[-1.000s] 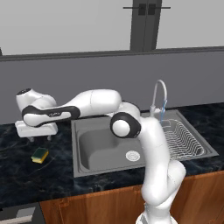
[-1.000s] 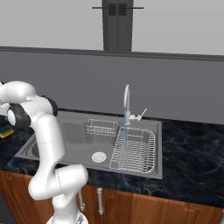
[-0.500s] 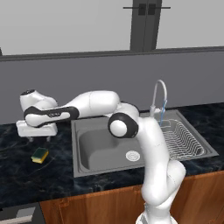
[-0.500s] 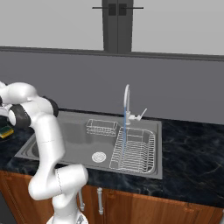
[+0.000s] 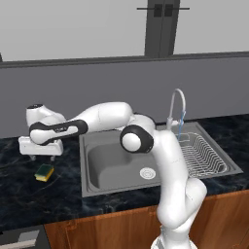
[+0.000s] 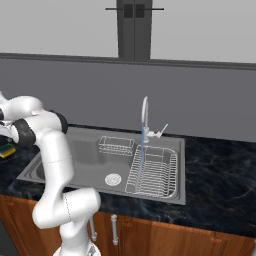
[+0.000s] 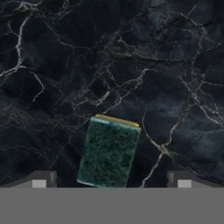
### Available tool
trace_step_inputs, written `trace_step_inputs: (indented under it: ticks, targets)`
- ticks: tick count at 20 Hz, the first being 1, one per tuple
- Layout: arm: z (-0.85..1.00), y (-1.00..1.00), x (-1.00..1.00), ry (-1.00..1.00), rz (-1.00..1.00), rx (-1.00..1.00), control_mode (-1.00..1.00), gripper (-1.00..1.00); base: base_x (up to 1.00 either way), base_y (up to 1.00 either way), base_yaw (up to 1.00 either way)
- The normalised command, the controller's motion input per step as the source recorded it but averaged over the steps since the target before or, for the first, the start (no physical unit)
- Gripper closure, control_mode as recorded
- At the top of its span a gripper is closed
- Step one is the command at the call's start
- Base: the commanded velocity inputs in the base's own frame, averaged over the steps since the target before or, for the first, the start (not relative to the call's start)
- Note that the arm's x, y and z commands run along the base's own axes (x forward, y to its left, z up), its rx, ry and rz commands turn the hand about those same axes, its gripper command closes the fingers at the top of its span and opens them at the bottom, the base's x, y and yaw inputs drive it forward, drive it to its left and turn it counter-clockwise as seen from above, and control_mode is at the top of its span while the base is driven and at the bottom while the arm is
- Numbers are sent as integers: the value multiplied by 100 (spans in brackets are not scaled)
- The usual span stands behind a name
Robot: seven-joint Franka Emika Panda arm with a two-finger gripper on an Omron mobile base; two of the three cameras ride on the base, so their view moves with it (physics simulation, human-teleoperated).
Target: Soak the sponge with water for a few seconds and then drop it inside the sink.
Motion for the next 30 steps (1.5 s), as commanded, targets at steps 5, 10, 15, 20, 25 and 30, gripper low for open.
trace_step_inputs:
  ticks: [5,10,15,20,25,30]
  targets:
    - [-10,0,1,5,-1,0,-100,-100,0,0,0]
    - [-23,2,3,1,-3,0,-100,-100,0,0,0]
    - [-13,10,7,0,-5,0,-100,-100,0,0,0]
    - [0,17,2,0,-6,0,-100,-100,0,0,0]
    - [0,12,0,0,-4,0,-100,-100,0,0,0]
    - [0,1,0,0,-1,-3,-100,-100,0,0,0]
